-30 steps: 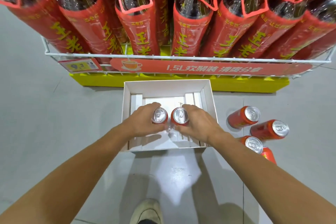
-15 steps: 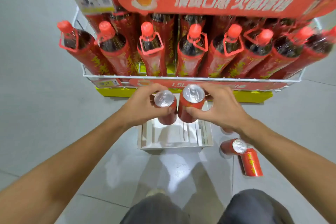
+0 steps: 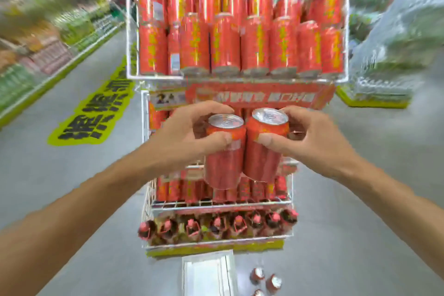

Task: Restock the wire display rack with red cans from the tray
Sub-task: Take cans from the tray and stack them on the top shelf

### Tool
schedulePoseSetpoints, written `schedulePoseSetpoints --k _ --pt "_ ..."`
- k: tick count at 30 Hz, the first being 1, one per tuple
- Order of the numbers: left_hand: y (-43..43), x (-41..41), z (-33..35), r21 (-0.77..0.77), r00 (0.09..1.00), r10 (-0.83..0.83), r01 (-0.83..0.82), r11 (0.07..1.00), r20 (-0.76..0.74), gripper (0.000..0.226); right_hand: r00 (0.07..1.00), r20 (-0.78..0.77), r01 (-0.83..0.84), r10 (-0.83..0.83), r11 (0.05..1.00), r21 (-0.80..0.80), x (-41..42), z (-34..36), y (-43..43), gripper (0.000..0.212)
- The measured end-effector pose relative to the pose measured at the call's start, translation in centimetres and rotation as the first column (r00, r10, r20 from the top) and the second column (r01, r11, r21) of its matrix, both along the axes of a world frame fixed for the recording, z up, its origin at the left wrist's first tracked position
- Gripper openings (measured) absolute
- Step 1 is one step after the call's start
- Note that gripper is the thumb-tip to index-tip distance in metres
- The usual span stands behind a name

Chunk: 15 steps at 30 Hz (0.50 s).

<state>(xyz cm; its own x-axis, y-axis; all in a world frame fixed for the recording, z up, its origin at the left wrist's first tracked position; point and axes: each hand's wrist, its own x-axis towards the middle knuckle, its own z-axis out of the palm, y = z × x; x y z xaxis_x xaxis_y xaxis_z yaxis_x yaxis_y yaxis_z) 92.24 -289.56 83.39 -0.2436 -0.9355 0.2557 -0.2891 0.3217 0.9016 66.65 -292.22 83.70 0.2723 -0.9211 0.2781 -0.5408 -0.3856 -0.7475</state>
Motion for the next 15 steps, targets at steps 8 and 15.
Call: schedulePoseSetpoints --k 8,15 --pt "-5.2 -2.8 18.6 -0.193 0.998 0.044 -0.036 0.981 0.041 0.022 0.984 -0.102 0.128 -0.148 0.976 -0.174 -0.9 20.5 -3.1 0.042" --pt "-13.1 -6.4 20.5 -0.150 0.989 0.150 -0.148 0.978 0.000 0.015 0.923 -0.170 0.297 -0.345 0.920 -0.258 -1.9 22.0 -11.2 0.065"
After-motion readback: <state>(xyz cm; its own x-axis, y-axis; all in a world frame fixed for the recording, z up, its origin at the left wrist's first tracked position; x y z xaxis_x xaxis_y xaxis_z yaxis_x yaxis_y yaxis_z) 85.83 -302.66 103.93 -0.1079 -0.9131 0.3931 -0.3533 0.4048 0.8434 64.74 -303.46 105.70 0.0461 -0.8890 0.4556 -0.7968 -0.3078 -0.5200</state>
